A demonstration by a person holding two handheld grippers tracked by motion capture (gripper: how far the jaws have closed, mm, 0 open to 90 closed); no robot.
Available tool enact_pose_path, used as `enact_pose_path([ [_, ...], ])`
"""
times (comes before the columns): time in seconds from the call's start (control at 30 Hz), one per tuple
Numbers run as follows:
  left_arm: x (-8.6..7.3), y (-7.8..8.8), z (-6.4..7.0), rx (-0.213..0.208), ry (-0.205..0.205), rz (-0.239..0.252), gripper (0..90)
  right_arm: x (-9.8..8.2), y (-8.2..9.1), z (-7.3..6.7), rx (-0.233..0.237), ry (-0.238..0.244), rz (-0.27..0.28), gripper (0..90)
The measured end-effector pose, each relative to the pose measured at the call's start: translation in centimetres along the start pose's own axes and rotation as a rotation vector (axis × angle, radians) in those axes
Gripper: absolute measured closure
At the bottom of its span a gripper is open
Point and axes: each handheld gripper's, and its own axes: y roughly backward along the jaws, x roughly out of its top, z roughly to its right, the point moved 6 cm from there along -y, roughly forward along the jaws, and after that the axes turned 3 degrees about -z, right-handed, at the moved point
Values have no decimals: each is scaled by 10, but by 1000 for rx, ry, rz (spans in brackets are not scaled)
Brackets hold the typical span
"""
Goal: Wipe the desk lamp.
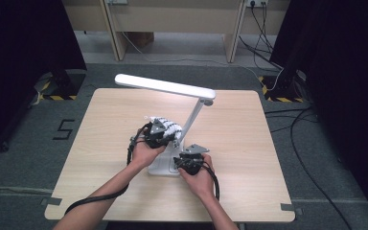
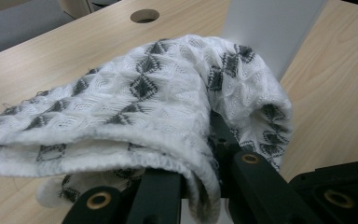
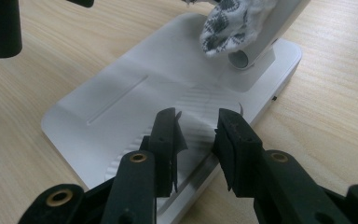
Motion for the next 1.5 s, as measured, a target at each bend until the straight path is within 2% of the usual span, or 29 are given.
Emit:
enact_pose_path([
  [0.73,-19,-2,-11,21,10,-37,842,0,0,-1,-3,-3,0,686],
  [1.1,-24,3,-17,37,35,-27,841,0,0,0,-1,0,0,679],
  [1.23,-24,7,-19,39,43,-18,841,1,0,-1,4,-5,-7,641],
  [1.37,-27,10,-20,38,38,-21,841,8,5,-2,18,-25,18,598],
  [1.5,-31,11,-19,31,41,-25,841,21,15,3,6,-27,47,582],
])
